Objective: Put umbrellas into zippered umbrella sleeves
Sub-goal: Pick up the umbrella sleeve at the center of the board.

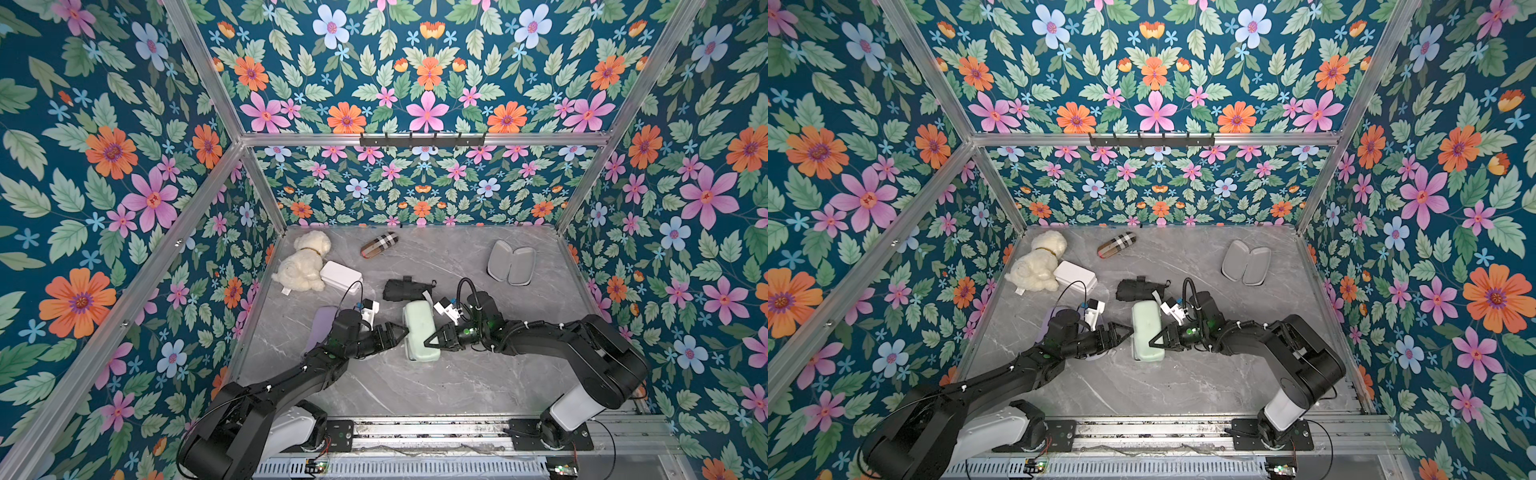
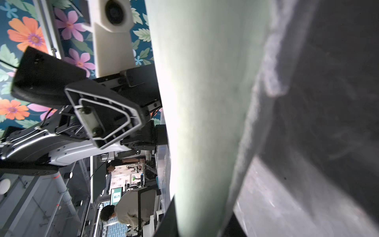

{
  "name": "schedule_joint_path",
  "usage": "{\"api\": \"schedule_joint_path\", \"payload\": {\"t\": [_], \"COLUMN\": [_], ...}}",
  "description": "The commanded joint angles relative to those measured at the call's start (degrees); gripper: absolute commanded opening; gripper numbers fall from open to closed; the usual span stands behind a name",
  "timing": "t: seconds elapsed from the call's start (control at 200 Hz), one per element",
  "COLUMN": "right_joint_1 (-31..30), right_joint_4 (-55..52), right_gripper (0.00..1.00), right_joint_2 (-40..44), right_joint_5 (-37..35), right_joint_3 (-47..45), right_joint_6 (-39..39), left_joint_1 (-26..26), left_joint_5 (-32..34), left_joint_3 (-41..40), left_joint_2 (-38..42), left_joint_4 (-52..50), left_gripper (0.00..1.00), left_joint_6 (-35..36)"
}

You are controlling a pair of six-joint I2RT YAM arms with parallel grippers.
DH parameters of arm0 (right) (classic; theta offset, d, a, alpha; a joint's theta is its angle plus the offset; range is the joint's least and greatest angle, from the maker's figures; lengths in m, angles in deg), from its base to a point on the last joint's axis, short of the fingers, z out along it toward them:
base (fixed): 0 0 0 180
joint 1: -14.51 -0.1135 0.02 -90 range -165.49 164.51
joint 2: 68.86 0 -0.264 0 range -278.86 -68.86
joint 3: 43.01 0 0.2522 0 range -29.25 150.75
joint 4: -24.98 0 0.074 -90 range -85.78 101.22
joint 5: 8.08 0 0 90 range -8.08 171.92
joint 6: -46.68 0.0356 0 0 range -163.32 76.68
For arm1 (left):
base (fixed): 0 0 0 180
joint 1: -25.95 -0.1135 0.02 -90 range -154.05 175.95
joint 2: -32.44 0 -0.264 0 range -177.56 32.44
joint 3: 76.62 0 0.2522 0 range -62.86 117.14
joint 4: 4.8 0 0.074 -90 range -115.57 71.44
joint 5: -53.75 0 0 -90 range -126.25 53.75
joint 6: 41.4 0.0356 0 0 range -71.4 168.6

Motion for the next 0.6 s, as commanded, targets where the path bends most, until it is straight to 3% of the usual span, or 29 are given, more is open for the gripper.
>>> {"api": "schedule_joint_path", "payload": {"t": [0.0, 0.25, 0.375, 0.49, 0.595], "right_joint_1": [-0.06, -0.36, -1.34, -1.81, -1.81], "right_joint_4": [4.08, 3.08, -6.91, -16.03, -17.20], "right_gripper": [0.16, 0.17, 0.25, 0.36, 0.56], "right_joint_2": [2.06, 6.21, 6.08, 5.20, 4.77], "right_joint_5": [5.89, 10.66, 9.59, 4.98, 2.40], "right_joint_3": [0.02, 0.92, 4.80, 8.72, 9.22], "right_joint_6": [1.91, 3.40, -1.69, -6.28, -6.11], "left_joint_1": [0.00, 0.02, 0.28, 1.24, 1.25], "left_joint_5": [-2.93, -5.55, -7.17, -7.87, -8.69], "left_joint_3": [1.09, 1.62, 3.33, 4.78, 4.57], "left_joint_2": [-0.47, -5.04, -8.11, -9.58, -9.93], "left_joint_4": [6.69, 17.95, 23.74, 25.31, 26.03], "left_gripper": [0.91, 0.89, 0.83, 0.75, 0.67], "left_joint_6": [-0.17, -4.65, -7.43, -7.86, -8.18]}}
